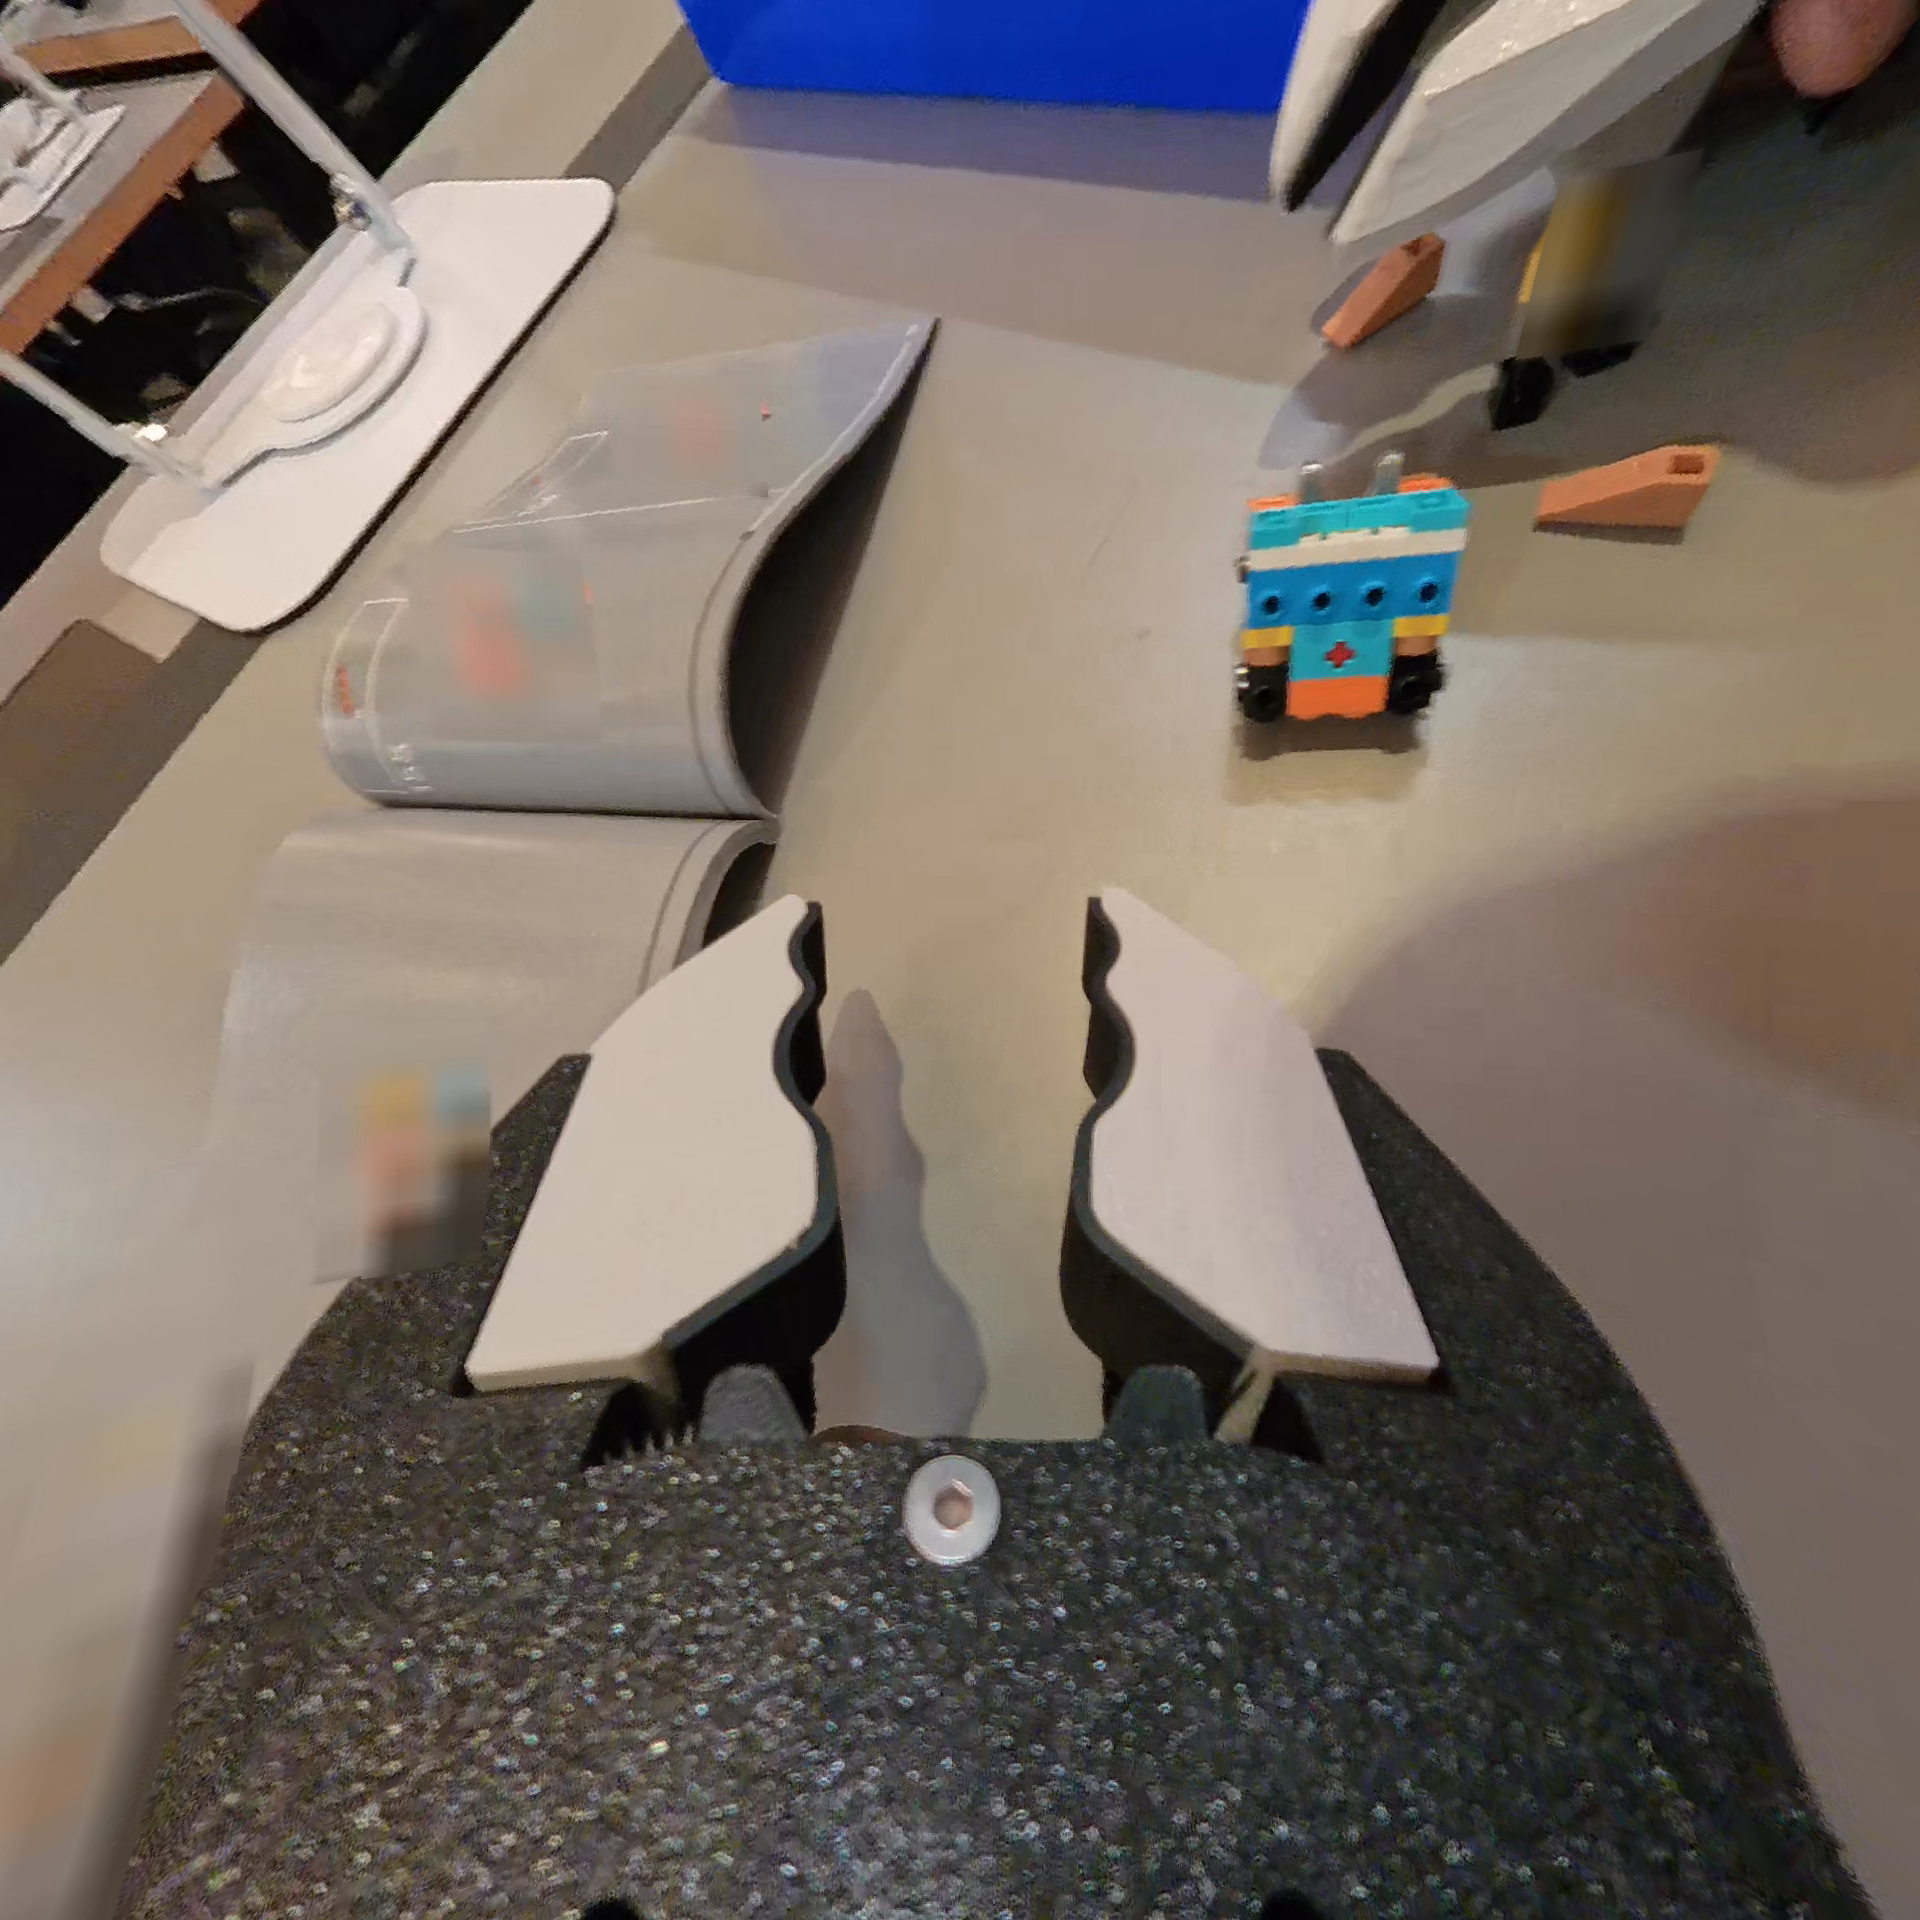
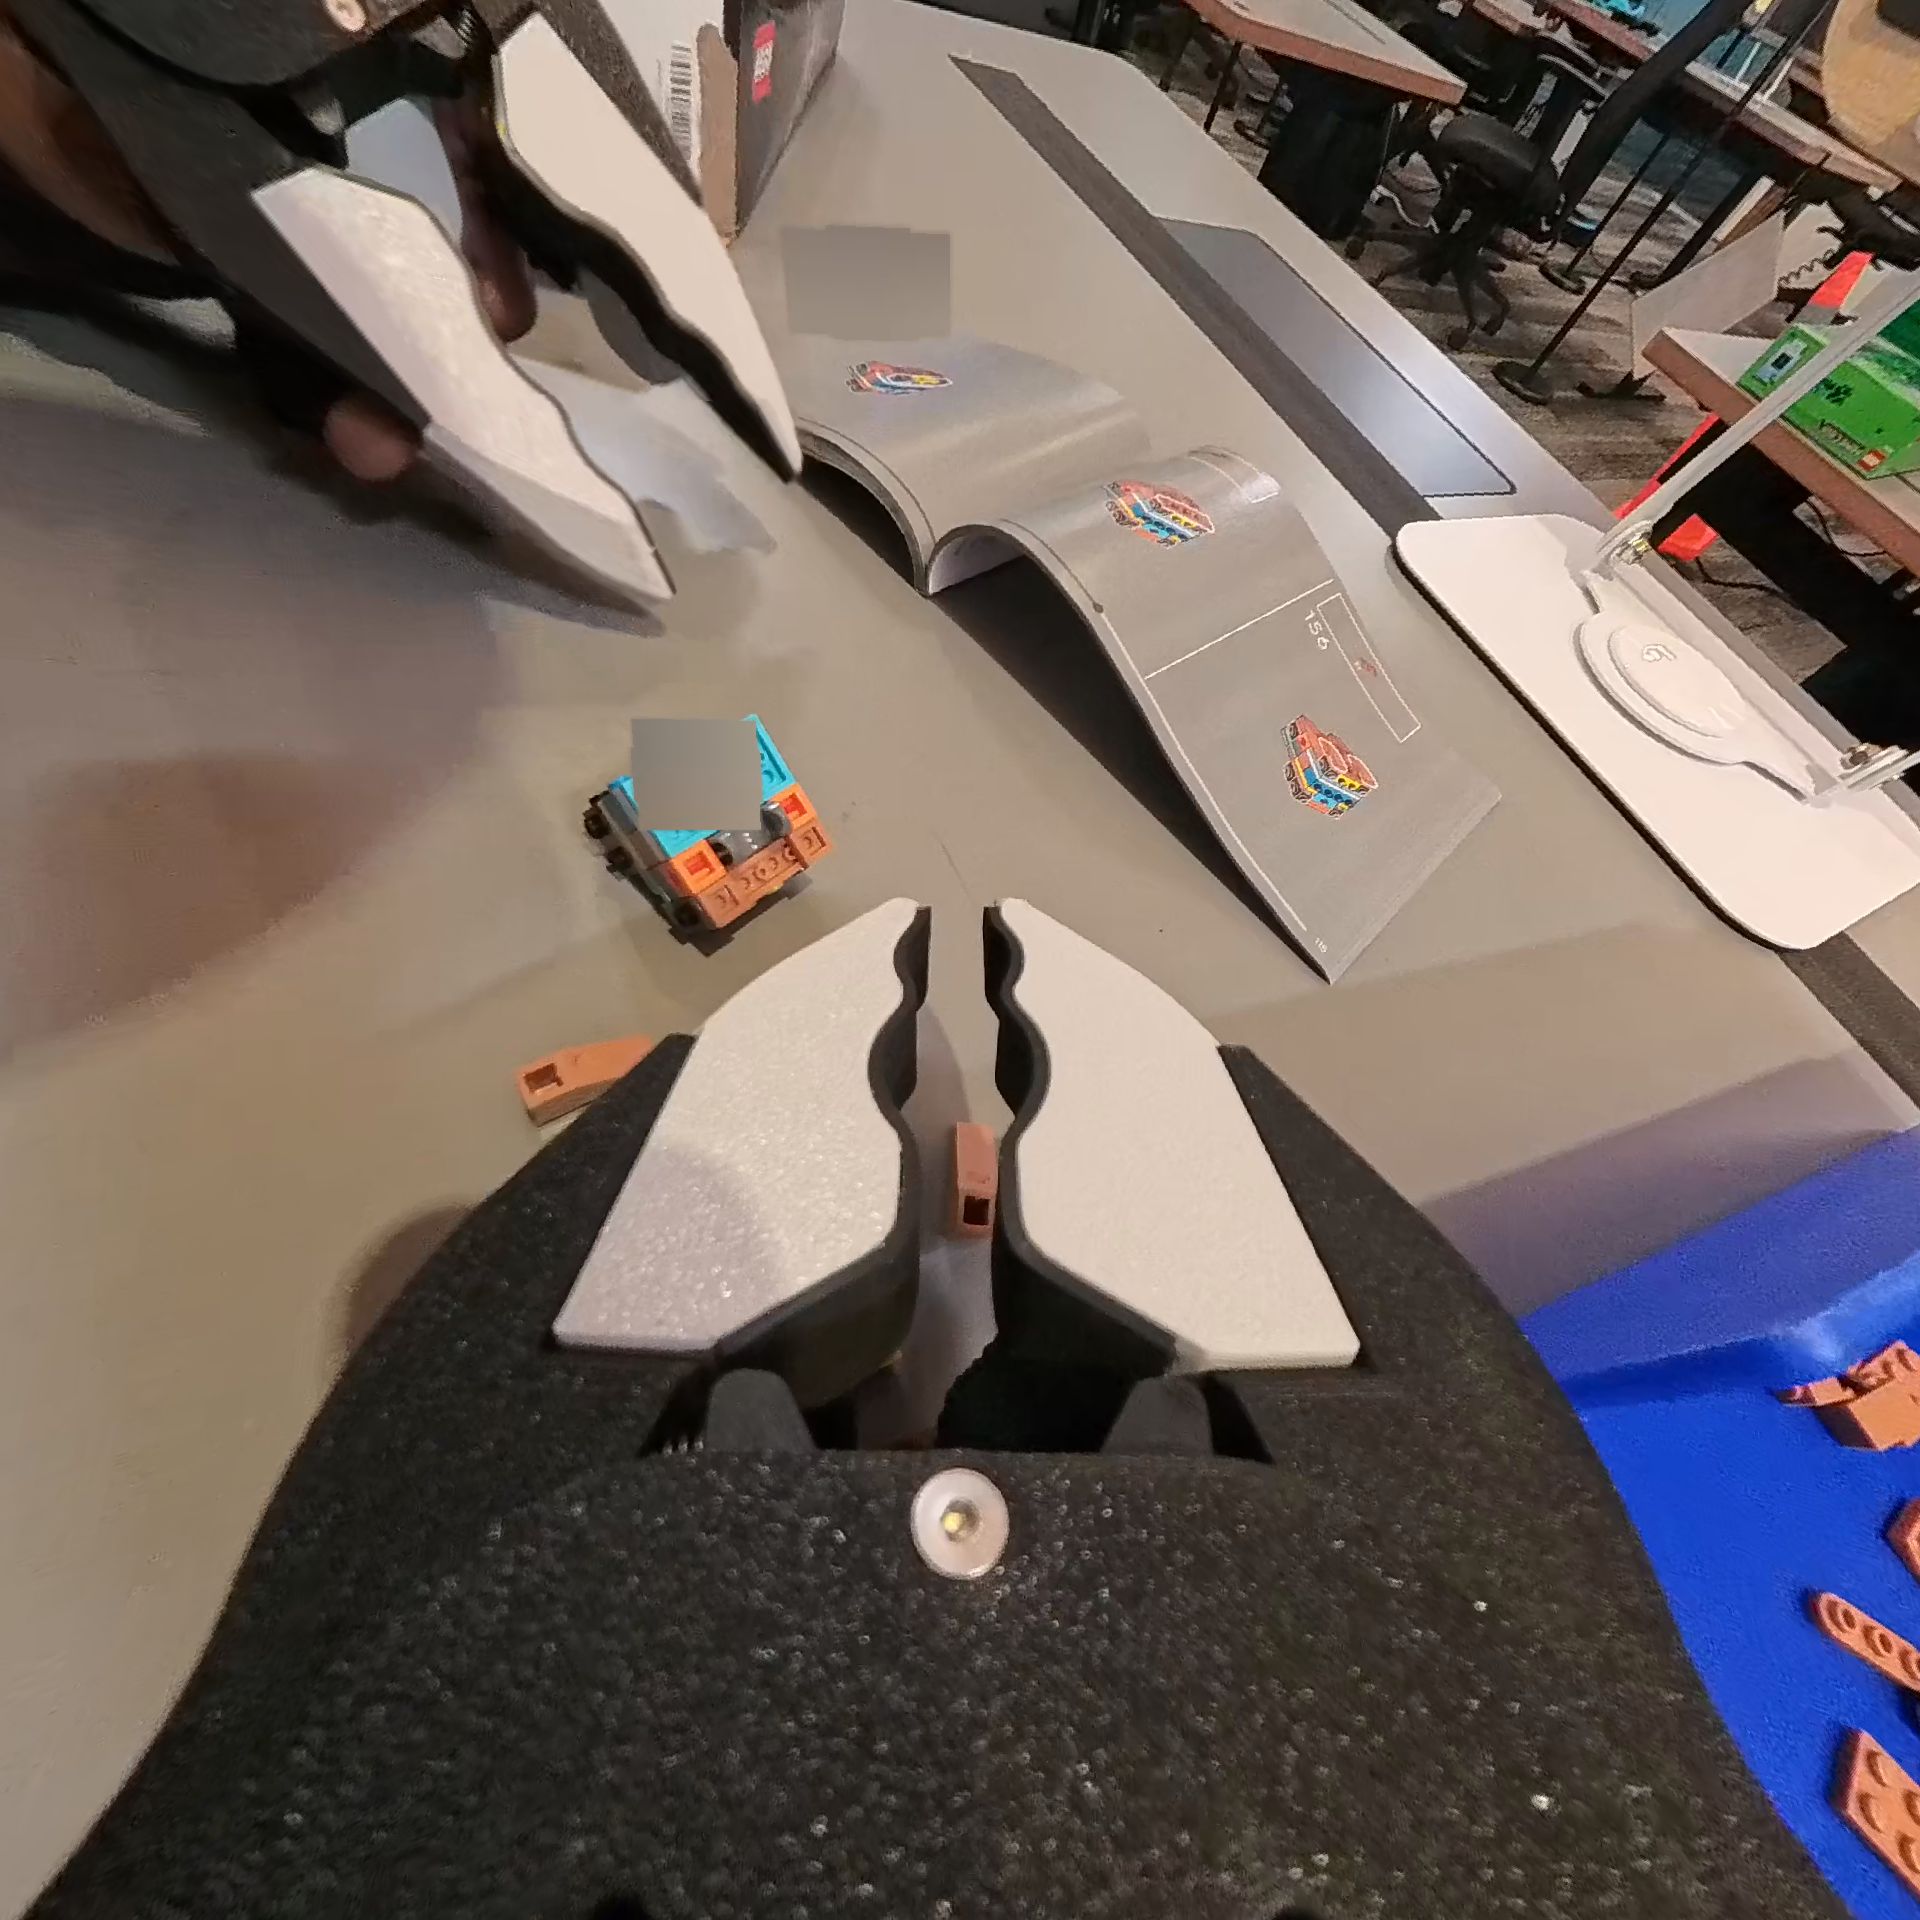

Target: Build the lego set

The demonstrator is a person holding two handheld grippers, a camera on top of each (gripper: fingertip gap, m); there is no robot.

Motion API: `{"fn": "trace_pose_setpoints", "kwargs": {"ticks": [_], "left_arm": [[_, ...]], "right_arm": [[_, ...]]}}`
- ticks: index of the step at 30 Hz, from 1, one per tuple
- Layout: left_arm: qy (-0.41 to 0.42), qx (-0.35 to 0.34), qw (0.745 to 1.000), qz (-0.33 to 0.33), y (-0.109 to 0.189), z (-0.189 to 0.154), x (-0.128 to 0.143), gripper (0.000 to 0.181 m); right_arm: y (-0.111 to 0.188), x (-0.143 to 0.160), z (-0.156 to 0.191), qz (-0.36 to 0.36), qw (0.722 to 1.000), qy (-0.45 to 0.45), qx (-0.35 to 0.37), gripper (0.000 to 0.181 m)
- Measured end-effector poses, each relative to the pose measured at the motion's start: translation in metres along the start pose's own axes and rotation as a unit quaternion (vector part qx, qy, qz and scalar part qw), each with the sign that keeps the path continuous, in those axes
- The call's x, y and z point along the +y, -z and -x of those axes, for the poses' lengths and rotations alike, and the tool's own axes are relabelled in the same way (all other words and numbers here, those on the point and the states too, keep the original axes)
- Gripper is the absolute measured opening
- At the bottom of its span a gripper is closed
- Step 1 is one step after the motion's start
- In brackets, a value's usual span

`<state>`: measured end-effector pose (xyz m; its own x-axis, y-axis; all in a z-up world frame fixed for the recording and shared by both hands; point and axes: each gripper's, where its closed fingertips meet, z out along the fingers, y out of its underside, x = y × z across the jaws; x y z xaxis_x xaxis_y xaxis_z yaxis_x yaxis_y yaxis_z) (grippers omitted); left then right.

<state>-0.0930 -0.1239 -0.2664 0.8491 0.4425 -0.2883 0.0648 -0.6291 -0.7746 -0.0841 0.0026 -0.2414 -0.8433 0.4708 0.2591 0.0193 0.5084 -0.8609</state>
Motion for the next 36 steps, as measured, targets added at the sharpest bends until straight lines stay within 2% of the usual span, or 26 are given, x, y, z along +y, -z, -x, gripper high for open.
{"fn": "trace_pose_setpoints", "kwargs": {"ticks": [6, 9, 12, 15, 22, 26, 32, 36], "left_arm": [[0.106, -0.029, 0.994, -0.022, 0.010, 0.030, 0.000, 0.048], [0.150, -0.055, 0.987, -0.003, 0.022, 0.046, 0.010, 0.048], [0.170, -0.074, 0.982, 0.033, 0.034, 0.050, 0.028, 0.048], [0.200, -0.062, 0.976, 0.051, 0.044, 0.038, 0.043, 0.046], [0.227, -0.069, 0.969, 0.074, 0.062, 0.034, 0.066, 0.044], [0.205, -0.103, 0.970, 0.079, 0.074, 0.045, 0.077, 0.038], [0.217, -0.138, 0.962, 0.088, 0.088, 0.068, 0.097, 0.037], [0.241, -0.135, 0.958, 0.075, 0.093, 0.075, 0.100, 0.040]], "right_arm": [[-0.001, -0.002, -0.009, -0.007, 1.000, 0.003, 0.023, 0.009], [-0.002, -0.005, -0.012, -0.008, 0.999, 0.005, 0.031, 0.010], [-0.002, -0.021, -0.012, -0.012, 0.998, 0.035, 0.042, 0.010], [-0.004, -0.045, -0.010, -0.020, 0.996, 0.074, 0.049, 0.011], [-0.026, -0.096, 0.000, -0.033, 0.990, 0.132, 0.044, 0.011], [-0.037, -0.116, 0.009, -0.043, 0.986, 0.155, 0.034, 0.011], [-0.048, -0.127, 0.020, -0.043, 0.983, 0.175, 0.024, 0.011], [-0.057, -0.125, 0.019, -0.028, 0.981, 0.192, 0.014, 0.011]]}}
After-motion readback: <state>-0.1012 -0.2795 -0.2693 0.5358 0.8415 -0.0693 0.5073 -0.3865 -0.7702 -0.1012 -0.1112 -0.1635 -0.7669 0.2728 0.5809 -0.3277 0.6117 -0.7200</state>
